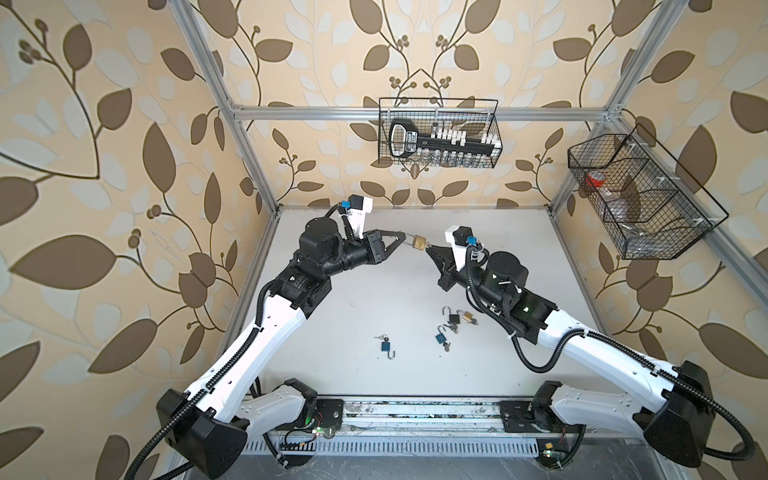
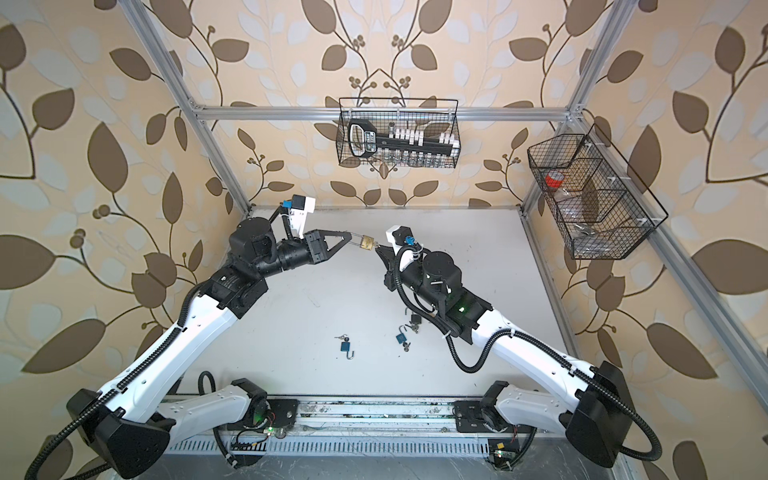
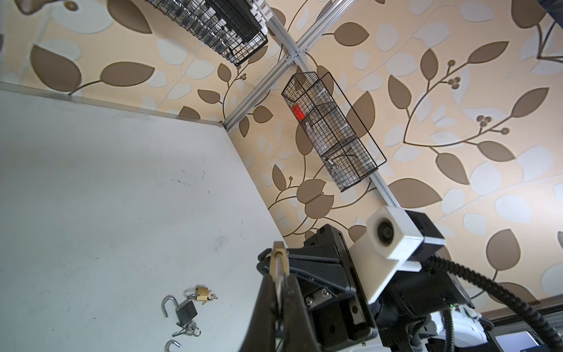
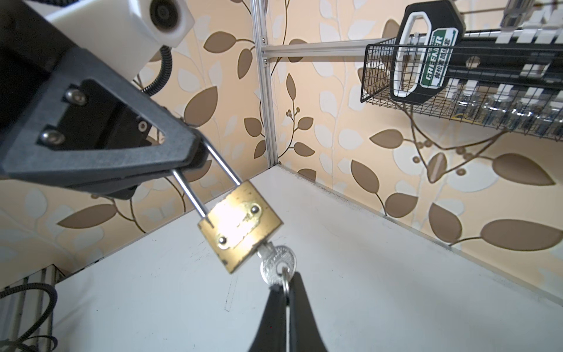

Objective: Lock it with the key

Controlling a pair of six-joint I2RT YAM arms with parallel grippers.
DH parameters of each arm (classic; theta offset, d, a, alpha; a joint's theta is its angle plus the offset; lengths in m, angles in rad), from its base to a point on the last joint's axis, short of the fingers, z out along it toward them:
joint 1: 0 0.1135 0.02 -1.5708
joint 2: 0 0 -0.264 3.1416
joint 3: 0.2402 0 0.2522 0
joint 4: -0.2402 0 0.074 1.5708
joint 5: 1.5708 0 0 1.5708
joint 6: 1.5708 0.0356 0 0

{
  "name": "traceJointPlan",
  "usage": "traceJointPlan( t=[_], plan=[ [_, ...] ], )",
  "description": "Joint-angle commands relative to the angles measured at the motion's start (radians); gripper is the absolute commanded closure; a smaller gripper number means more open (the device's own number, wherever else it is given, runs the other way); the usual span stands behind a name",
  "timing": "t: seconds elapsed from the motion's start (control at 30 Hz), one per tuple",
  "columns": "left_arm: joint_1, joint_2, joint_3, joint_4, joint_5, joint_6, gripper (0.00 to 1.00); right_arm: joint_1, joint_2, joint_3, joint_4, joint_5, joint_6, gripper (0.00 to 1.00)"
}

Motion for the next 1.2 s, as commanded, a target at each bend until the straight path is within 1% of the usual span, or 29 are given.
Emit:
traceJointPlan(
  t=[0.0,0.2,0.3,0.4,0.53,0.67,0.77,0.8,0.9,0.97,1.1,1.17],
  plan=[
    [-0.001,-0.066,-0.001,0.105,0.008,-0.015,1.00,-0.058,-0.021,-0.045,-0.061,0.051,0.087,1.00],
    [0.000,-0.084,-0.027,0.138,-0.034,-0.021,1.00,-0.058,-0.038,-0.073,-0.100,0.060,0.072,1.00],
    [0.001,-0.081,-0.028,0.159,-0.030,-0.023,1.00,-0.058,-0.055,-0.096,-0.115,0.070,0.063,1.00],
    [0.001,-0.080,-0.031,0.189,-0.028,-0.035,1.00,-0.058,-0.060,-0.104,-0.153,0.108,0.071,1.00],
    [0.001,-0.098,-0.044,0.215,-0.055,-0.048,1.00,-0.058,-0.064,-0.125,-0.177,0.158,0.084,1.00],
    [0.001,-0.105,-0.045,0.227,-0.052,-0.057,1.00,-0.058,-0.078,-0.148,-0.177,0.153,0.079,1.00],
    [0.000,-0.103,-0.046,0.223,-0.047,-0.052,1.00,-0.057,-0.098,-0.166,-0.147,0.110,0.041,1.00],
    [0.001,-0.105,-0.048,0.221,-0.047,-0.052,1.00,-0.056,-0.101,-0.167,-0.148,0.119,0.039,1.00],
    [0.001,-0.120,-0.056,0.218,-0.064,-0.050,1.00,-0.063,-0.100,-0.155,-0.194,0.198,0.044,1.00],
    [0.001,-0.130,-0.058,0.214,-0.078,-0.048,1.00,-0.078,-0.104,-0.153,-0.212,0.217,0.055,1.00],
    [0.001,-0.132,-0.055,0.214,-0.076,-0.050,1.00,-0.085,-0.102,-0.150,-0.225,0.207,0.055,1.00],
    [0.001,-0.127,-0.054,0.225,-0.064,-0.055,1.00,-0.082,-0.104,-0.153,-0.215,0.160,0.034,1.00]
  ],
)
